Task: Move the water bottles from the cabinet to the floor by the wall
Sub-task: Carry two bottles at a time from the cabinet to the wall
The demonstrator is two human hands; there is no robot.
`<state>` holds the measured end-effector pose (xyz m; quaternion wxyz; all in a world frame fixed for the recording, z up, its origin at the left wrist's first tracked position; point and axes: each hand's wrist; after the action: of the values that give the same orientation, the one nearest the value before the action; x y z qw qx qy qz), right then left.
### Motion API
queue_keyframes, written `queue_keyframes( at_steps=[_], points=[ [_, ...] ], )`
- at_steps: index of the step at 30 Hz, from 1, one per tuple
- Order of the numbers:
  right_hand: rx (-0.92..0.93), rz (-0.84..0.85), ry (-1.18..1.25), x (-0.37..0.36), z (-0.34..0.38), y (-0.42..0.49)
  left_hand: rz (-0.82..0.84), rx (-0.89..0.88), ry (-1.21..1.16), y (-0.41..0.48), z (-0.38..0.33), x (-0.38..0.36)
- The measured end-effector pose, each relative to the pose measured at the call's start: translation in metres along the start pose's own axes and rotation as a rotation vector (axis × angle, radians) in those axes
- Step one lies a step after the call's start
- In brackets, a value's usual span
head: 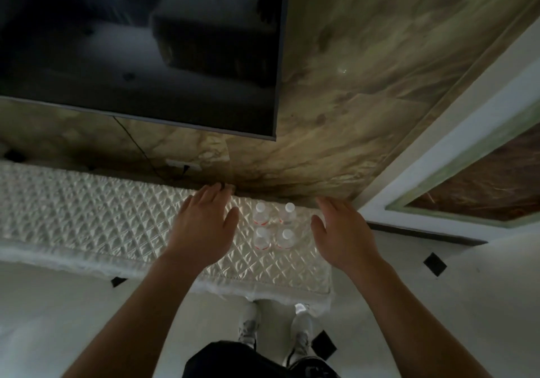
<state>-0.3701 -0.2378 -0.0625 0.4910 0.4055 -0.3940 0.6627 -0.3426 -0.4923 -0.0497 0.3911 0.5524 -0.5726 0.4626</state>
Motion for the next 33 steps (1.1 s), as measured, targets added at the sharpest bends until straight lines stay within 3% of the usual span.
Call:
queue_keyframes(
  at_steps=[6, 14, 26, 33],
  points=[
    [0.036, 0.048, 0.052, -0.017, -0.031, 0.012, -0.005, 0.110, -0.045, -0.004, -0.016, -0.036],
    [-0.061, 0.128, 0.208, -0.090, -0.056, 0.028, -0.033, 0.276, -0.224, 0.010, -0.025, -0.112],
    [-0.331, 0.032, 0.457, -0.259, -0.086, 0.057, -0.002, 0.438, -0.418, 0.042, 0.018, -0.284],
    [-0.396, -0.062, 0.531, -0.338, -0.093, 0.063, -0.032, 0.468, -0.524, 0.052, 0.024, -0.361]
  ],
)
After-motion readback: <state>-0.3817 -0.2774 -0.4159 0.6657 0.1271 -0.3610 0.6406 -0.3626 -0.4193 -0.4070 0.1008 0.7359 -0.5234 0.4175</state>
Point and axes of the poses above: each hand's wrist, its own y-axis towards the middle knuckle, its own x-axis out of the back of the hand, z = x × y, and after that the axes turned 2 degrees about y, right-handed
